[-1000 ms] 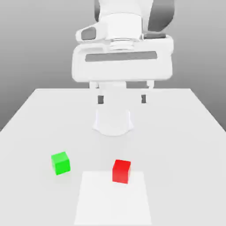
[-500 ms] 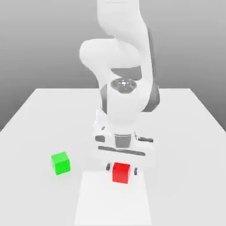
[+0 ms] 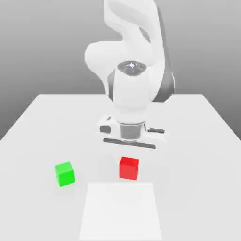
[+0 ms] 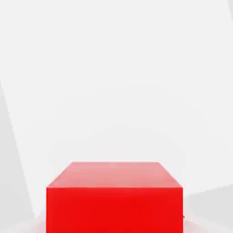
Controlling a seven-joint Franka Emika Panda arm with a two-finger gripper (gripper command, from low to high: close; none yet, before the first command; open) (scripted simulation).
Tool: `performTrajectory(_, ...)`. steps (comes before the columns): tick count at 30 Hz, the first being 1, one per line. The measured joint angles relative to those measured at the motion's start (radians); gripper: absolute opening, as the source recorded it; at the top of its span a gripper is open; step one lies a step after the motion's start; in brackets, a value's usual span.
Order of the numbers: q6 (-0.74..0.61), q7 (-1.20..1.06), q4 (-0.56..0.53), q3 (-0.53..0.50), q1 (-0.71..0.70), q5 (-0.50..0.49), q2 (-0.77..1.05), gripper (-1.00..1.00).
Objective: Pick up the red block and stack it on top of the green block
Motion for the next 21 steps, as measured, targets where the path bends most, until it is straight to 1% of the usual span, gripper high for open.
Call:
performTrajectory(9, -0.113, 0.106, -0.011, -0.178, -0.336, -0.097, -0.124, -1.00)
performTrajectory(12, -0.059, 0.098, -0.008, -0.205, -0.347, -0.079, -0.066, -1.00)
performTrajectory(18, 0.129, 0.038, -0.002, -0.218, -0.315, 0.010, 0.129, -1.00)
performTrajectory(19, 0.149, 0.031, -0.001, -0.221, -0.307, 0.021, 0.150, 1.00)
performTrajectory(21, 0.149, 0.031, -0.001, -0.221, -0.298, 0.021, 0.150, 1.00)
